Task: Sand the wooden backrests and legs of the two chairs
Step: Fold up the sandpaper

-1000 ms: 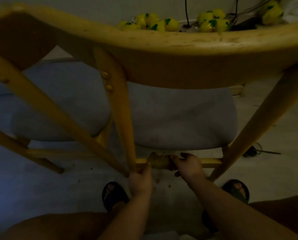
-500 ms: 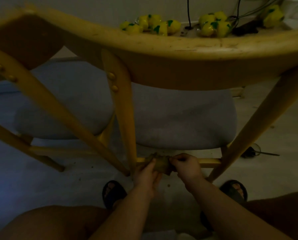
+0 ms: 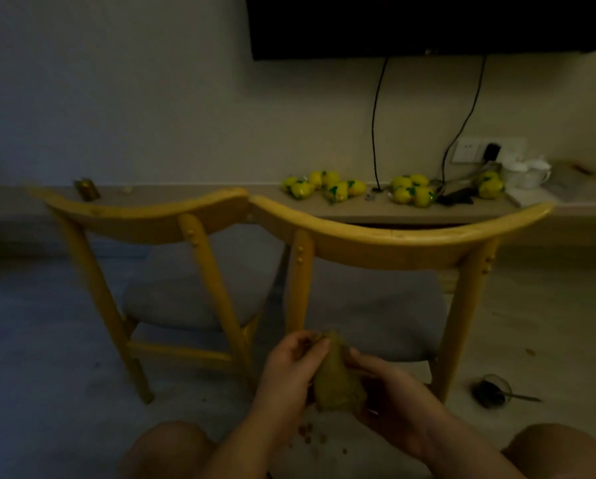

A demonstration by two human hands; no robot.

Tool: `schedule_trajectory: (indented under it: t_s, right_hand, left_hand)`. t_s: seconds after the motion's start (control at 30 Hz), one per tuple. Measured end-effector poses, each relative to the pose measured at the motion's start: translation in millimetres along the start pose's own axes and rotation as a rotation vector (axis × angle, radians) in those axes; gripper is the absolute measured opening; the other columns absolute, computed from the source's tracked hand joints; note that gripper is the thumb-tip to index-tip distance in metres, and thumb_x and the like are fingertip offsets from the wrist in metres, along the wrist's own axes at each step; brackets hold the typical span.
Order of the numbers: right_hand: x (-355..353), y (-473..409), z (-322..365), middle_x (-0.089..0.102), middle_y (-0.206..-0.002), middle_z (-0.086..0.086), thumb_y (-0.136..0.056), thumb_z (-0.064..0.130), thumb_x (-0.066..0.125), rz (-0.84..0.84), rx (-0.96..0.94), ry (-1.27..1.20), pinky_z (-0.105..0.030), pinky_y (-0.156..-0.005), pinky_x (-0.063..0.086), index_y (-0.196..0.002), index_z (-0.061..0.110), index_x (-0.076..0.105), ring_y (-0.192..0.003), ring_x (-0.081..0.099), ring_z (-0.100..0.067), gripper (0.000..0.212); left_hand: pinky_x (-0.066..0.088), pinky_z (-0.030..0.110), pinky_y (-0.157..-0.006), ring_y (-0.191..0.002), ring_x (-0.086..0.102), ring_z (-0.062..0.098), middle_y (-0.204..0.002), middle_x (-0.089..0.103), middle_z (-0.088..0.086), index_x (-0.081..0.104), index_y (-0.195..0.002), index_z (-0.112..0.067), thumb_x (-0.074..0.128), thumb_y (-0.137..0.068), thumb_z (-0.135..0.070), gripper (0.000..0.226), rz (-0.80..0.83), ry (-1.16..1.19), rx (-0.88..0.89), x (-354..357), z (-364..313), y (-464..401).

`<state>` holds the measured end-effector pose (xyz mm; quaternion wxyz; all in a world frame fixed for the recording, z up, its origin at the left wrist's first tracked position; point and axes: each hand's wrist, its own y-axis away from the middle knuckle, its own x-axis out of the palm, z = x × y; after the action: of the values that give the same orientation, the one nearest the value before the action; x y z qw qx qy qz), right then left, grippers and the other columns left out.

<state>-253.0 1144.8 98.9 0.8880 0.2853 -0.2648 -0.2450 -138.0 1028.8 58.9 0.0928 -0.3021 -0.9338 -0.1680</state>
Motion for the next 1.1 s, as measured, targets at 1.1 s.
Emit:
schedule_trajectory:
  t_s: [1.1]
  right_hand:
    - [303, 127, 580, 0.078, -0.095, -0.007, -0.086, 0.031, 0.080, 0.177, -1.153, 0.263, -0.038, -0.067, 0.063, -0.092, 0.022, 0.077, -0.088, 0.077, -0.024, 0.010]
  left_hand:
    - [0.064, 0.045, -0.077, -0.095, 0.077, 0.024, -0.102, 0.079, 0.005, 0.074, -0.110, -0.021, 0.072, -0.095, -0.031, 0.018, 0.030, 0.126, 0.750, 89, -659, -112]
